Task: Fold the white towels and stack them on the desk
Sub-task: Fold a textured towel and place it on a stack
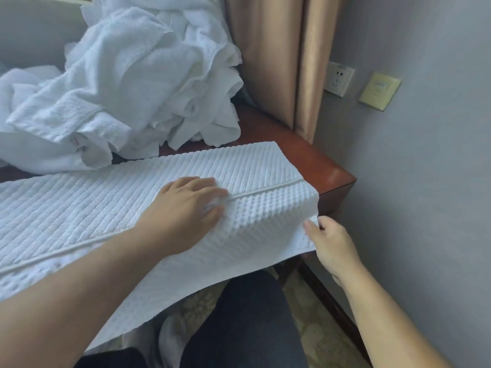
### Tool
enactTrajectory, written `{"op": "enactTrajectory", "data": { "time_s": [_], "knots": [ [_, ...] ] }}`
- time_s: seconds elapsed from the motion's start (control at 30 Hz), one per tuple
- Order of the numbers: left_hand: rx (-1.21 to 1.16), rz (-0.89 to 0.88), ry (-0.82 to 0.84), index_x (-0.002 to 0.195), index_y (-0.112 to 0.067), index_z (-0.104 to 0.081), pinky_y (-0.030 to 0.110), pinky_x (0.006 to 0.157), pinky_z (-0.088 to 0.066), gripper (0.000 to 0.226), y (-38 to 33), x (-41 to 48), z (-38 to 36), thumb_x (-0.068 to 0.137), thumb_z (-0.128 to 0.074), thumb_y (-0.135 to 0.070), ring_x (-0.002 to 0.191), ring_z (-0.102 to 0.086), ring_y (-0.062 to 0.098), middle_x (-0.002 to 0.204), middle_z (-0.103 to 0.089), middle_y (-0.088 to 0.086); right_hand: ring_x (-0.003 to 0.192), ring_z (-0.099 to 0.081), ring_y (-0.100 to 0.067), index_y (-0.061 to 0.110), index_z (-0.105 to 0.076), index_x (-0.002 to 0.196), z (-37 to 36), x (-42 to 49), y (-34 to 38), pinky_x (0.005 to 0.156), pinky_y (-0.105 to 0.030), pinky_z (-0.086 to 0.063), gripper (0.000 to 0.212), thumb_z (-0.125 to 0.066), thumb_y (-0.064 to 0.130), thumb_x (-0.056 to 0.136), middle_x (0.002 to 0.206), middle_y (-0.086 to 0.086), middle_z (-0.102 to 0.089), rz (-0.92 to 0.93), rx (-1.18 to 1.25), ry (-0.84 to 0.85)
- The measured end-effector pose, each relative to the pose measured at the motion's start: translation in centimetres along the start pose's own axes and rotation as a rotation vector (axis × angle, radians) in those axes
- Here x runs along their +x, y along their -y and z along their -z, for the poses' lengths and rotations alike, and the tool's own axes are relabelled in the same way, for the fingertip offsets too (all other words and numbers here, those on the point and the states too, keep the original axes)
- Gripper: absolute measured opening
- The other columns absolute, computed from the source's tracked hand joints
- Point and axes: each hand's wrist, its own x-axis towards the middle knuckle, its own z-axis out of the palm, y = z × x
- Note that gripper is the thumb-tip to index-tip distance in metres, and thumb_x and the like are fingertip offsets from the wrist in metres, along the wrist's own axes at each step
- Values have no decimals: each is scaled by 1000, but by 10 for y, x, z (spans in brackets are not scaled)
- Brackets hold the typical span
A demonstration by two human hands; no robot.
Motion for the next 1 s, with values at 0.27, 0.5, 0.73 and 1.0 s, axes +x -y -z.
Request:
{"op": "enactTrajectory", "data": {
  "time_s": [0.27, 0.5, 0.73, 1.0],
  "knots": [
    [-298, 8, 148, 114, -33, -69, 20, 95, -38, 62, -22, -7, 32, 94, -26, -73, 116, -45, -6, 120, -58, -24, 90, -74, -10, 36, -74, 108, 17, 21, 84, 67, -20, -57, 19, -67, 30, 91, 99, 9, -76, 126, 544, 19],
    [-178, 176, 268, 74, -24, -46, 26, 56, -35, 36, -47, -16, 44, 99, -52, -50, 59, -46, 10, 72, -51, -8, 88, -76, -24, 9, -73, 106, 13, 67, 132, 69, -29, -59, 18, -66, 23, 98, 92, -9, -78, 23, 735, 169],
    [-92, 343, 104, 71, -20, -45, 28, 49, -33, 45, -25, 8, 63, 98, -51, -55, 51, -46, 14, 63, -50, -5, 95, -72, -4, 24, -69, 114, 20, 72, 137, 73, -22, -57, 49, -89, 39, 72, 102, 9, -78, 275, 198, 394],
    [215, 109, 15, 67, -25, -42, 28, 47, -33, 50, 9, 58, 86, 95, -33, -65, 54, -51, 10, 64, -52, -3, 79, -57, -10, 4, -69, 84, -3, 110, 141, 61, -22, -37, 44, -53, 40, 103, 87, -5, -68, 527, -173, -115]
  ]
}}
